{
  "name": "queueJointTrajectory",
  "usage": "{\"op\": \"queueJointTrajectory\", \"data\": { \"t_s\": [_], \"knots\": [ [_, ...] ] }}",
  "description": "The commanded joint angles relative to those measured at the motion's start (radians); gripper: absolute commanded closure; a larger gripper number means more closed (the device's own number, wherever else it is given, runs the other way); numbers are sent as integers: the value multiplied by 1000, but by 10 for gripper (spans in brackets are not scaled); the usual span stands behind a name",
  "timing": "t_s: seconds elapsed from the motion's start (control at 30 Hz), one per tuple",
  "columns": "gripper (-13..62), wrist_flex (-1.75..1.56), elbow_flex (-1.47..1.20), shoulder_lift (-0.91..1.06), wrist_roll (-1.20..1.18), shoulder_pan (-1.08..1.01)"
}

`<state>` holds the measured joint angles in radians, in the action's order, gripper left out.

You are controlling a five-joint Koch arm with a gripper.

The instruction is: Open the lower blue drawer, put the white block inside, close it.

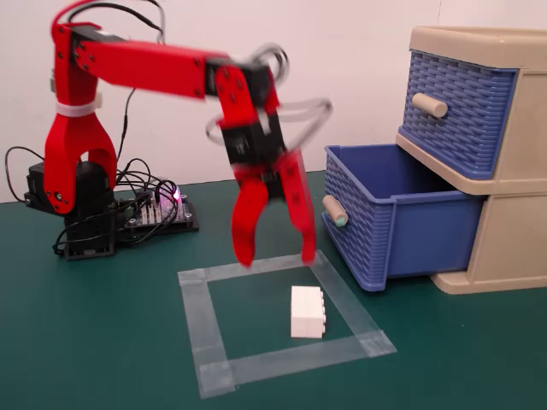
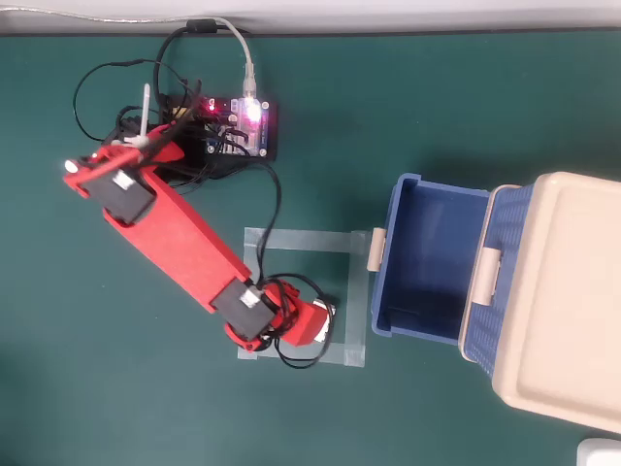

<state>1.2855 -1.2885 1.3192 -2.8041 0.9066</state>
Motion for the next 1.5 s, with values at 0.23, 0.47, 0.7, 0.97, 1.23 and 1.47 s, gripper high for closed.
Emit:
{"op": "queueJointTrajectory", "data": {
  "t_s": [0.23,0.47,0.7,0.97,1.23,1.47],
  "knots": [
    [156,-209,38,-89,6,8],
    [159,-242,37,-147,3,8],
    [353,-215,28,-156,-3,8],
    [577,-54,31,-152,-2,-6],
    [575,118,196,72,-9,-28],
    [575,176,503,123,-207,167]
  ]
}}
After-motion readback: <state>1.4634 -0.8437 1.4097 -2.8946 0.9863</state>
